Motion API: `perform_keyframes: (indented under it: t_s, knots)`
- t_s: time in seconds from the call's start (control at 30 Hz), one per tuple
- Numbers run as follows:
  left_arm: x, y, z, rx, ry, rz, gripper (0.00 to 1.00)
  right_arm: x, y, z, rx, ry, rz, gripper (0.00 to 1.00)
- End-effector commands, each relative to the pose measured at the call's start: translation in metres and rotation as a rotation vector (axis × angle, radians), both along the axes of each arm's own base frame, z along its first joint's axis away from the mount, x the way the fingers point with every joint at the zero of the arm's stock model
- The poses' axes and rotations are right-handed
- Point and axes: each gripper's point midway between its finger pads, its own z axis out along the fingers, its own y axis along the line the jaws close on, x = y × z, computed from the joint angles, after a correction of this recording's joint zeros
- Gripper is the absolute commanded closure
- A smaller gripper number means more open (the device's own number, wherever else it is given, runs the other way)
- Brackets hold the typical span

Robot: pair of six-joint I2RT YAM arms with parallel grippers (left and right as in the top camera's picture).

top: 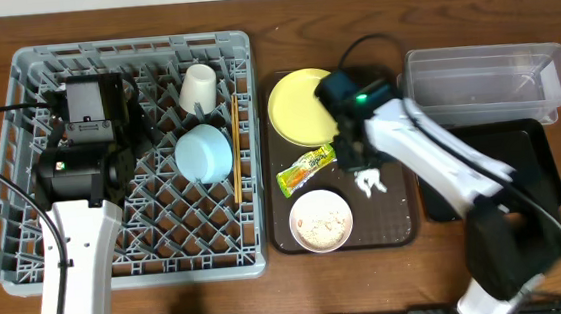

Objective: Sort waste into correct bins and load items into the dishwasher rack
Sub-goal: 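Close the right gripper on the white tissue and lift it, then carry the tissue to the clear plastic bin and release it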

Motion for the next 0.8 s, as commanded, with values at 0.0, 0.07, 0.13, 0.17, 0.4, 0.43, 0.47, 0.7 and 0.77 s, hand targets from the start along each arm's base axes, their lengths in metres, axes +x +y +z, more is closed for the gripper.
perform_keyframes:
  t_s: [0.0,0.07,0.13,0.17,0.4,0.43,0.47,0.7,0.77]
  knots:
    - [0.0,0.003,0.006,0.01,-0.01,0.006,0.04,0.02,-0.022,0.049,-0.001,-0.164,-0.039,0.99]
    - [0.0,0.003,0.006,0.01,-0.01,0.006,0.04,0.026,-0.039,0.069,-0.022,-0.238,-0.077,0.99]
    - [0.0,0.003,0.006,0.01,-0.01,0.006,0.04,0.032,-0.06,0.085,-0.043,-0.3,-0.134,0.99]
    - [0.0,0.003,0.006,0.01,-0.01,0.006,0.04,0.035,-0.07,0.092,-0.052,-0.326,-0.161,0.99]
    - [0.0,0.003,0.006,0.01,-0.01,0.006,0.04,0.052,-0.141,0.102,-0.091,-0.393,-0.362,0.99]
    - [0.0,0.003,0.006,0.01,-0.01,0.006,0.04,0.056,-0.15,0.101,-0.09,-0.4,-0.39,0.99]
    - [0.0,0.003,0.006,0.01,-0.01,0.006,0.04,0.06,-0.157,0.1,-0.091,-0.406,-0.411,0.99]
    - [0.0,0.003,0.006,0.01,-0.01,0.006,0.04,0.078,-0.196,0.099,-0.03,-0.456,-0.534,0.99]
    - [0.0,0.003,0.006,0.01,-0.01,0.006,0.04,0.083,-0.199,0.1,0.002,-0.471,-0.549,0.99]
